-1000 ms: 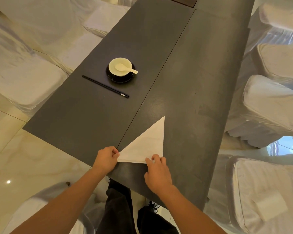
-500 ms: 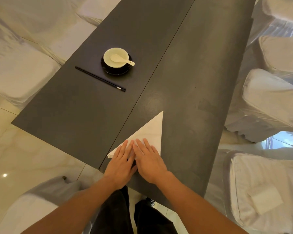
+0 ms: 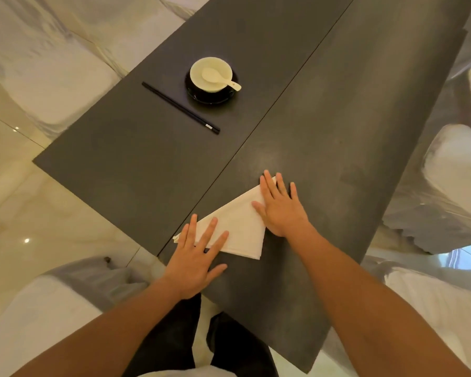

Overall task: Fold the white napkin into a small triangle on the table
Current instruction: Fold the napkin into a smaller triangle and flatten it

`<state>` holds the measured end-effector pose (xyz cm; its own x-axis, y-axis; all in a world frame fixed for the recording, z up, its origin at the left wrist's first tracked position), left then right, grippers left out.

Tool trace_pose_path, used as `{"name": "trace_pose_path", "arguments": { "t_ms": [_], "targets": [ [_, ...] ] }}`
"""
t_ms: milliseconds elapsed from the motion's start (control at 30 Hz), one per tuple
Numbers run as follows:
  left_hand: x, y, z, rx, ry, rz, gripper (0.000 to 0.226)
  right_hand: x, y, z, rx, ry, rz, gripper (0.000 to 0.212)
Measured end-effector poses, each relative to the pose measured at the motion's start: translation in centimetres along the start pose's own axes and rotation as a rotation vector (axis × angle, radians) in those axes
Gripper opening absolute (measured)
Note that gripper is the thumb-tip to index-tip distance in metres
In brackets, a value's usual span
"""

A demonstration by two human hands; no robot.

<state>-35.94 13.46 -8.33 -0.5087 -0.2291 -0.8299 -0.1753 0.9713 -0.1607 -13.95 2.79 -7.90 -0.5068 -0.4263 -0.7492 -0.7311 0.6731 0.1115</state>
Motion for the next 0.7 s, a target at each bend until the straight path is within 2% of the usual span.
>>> {"name": "trace_pose_path", "arguments": {
  "t_ms": [167,300,500,600,700],
  "targets": [
    [0.0,0.1,0.0,-0.023,0.017,-0.003,0.071,-1.6,-0.6,1.3,0.047,0.088,0.003,0.069],
    [-0.5,-0.1,-0.2,-0.038,0.098,0.026,0.073,-1.6,0.9,-1.2,0.040,0.052,0.057,0.079],
    [-2.5,-1.6,-0.4,-0.065,0.190,0.144,0.077,3.9,5.2,-8.7,0.033,0.223,0.225,0.075],
    [-4.0,-2.4,-0.2,-0.003,0.240,0.198,0.067,5.9,7.1,-11.5,0.028,0.238,0.297,0.069],
    [-4.7,-3.1,-0.2,0.101,0.363,0.225,0.057,7.2,8.3,-13.2,0.043,0.276,0.316,0.066]
  ]
}}
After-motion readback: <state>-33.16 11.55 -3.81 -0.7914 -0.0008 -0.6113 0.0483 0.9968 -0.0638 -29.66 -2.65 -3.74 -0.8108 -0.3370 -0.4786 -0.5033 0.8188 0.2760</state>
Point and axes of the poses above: each hand's wrist, its own z-axis towards the middle knuckle, its own x-axis out of the palm, y = z × x, the point moved 5 cm from there along z, towards the middle knuckle, and after that the axes turned 14 degrees about y, right-handed, at the moved point
